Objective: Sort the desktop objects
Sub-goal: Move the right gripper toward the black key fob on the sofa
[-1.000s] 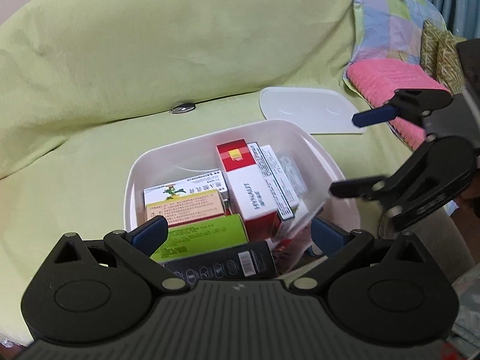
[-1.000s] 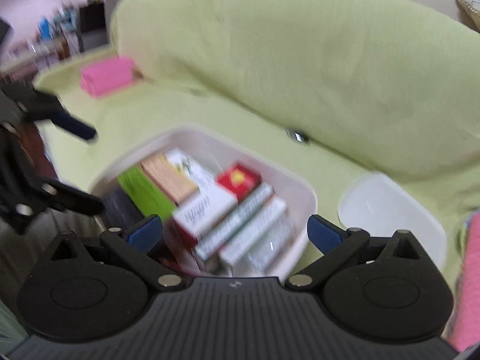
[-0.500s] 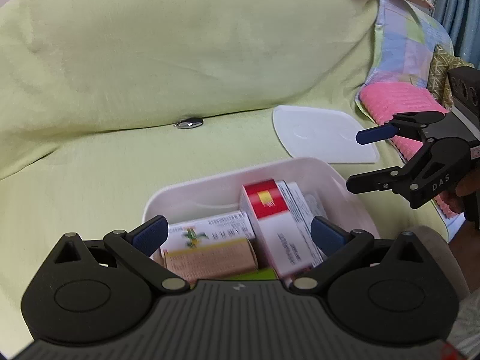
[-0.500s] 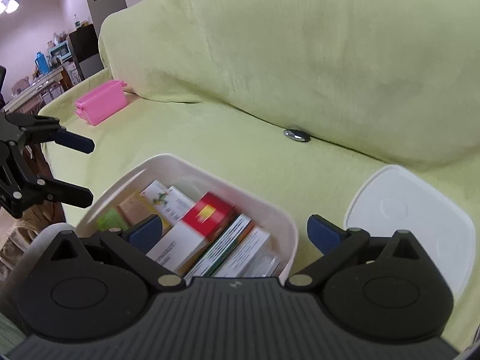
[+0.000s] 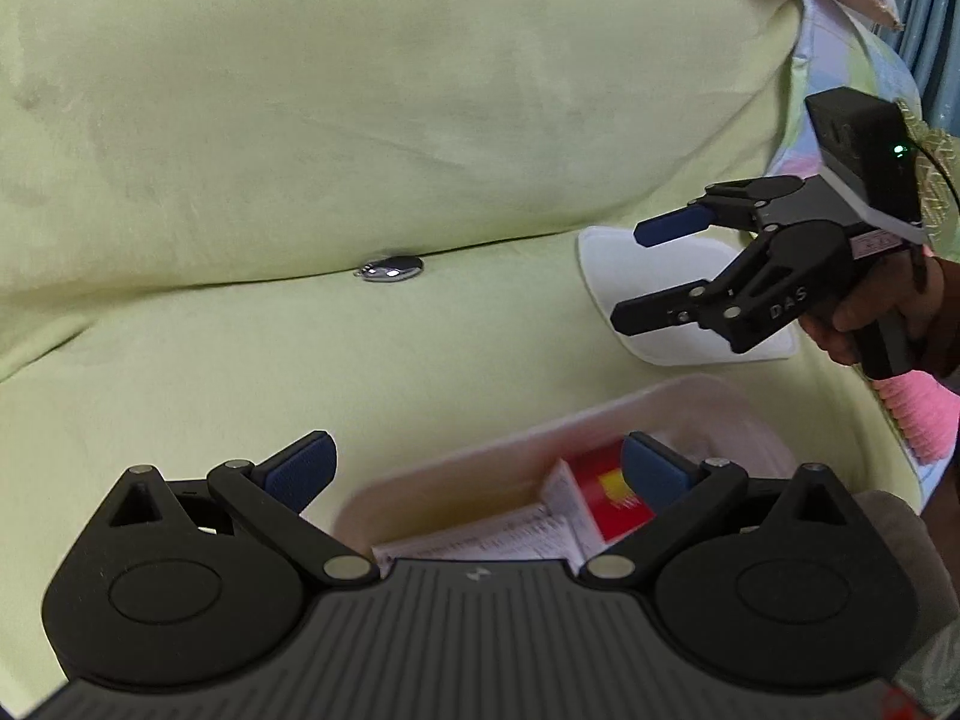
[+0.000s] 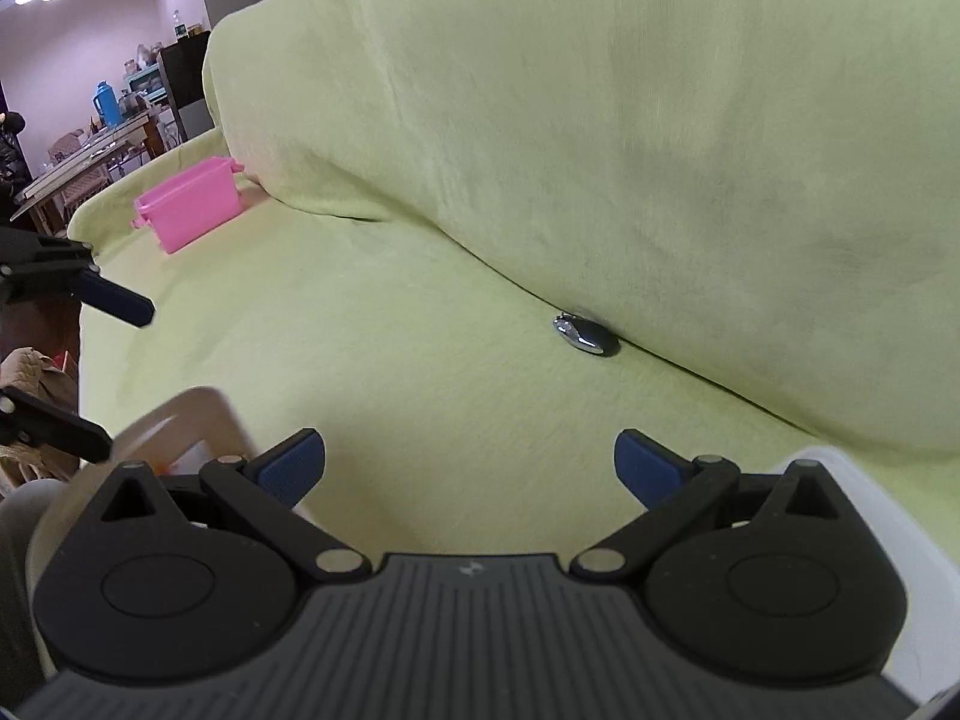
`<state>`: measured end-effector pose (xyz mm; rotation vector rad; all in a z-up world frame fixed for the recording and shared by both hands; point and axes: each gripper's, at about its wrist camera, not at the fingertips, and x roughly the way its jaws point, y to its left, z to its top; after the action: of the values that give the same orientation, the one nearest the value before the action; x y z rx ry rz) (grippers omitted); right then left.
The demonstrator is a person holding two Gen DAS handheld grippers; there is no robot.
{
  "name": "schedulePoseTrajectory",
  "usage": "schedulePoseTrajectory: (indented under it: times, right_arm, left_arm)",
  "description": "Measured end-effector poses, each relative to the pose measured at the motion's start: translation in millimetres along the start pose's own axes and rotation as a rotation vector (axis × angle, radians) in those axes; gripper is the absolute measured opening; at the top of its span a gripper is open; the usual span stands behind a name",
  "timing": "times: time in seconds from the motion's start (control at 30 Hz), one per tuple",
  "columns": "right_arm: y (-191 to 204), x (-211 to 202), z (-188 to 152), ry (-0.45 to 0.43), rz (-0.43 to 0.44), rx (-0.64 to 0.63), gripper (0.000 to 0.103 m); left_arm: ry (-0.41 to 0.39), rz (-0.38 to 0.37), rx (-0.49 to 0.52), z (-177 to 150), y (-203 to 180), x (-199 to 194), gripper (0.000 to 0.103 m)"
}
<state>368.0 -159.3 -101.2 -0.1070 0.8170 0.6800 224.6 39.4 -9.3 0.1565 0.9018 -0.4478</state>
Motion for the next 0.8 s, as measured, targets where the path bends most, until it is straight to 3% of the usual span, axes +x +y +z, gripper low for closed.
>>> schedulePoseTrajectory:
  times: [0.27, 0.7, 0.8]
  right_arm:
    - [-43.6, 76.0, 11.5, 0.045, -0.008, -0.01, 0.101]
    - [-92.7, 190.6, 33.1, 0.117, 0.012, -0.019, 0.077]
    - [-96.2, 209.7, 36.5, 0.114, 0.002, -0.015, 0.075]
  left_arm:
    - [-0.009, 0.017, -0.005, 22.6, 32.1, 38.2, 0.102]
    - [-0.01, -0.027, -0.074, 37.5, 73.4, 86.0, 0.102]
    - [-0.017, -0.026, -0.071, 37.9, 78.7, 91.5, 0.102]
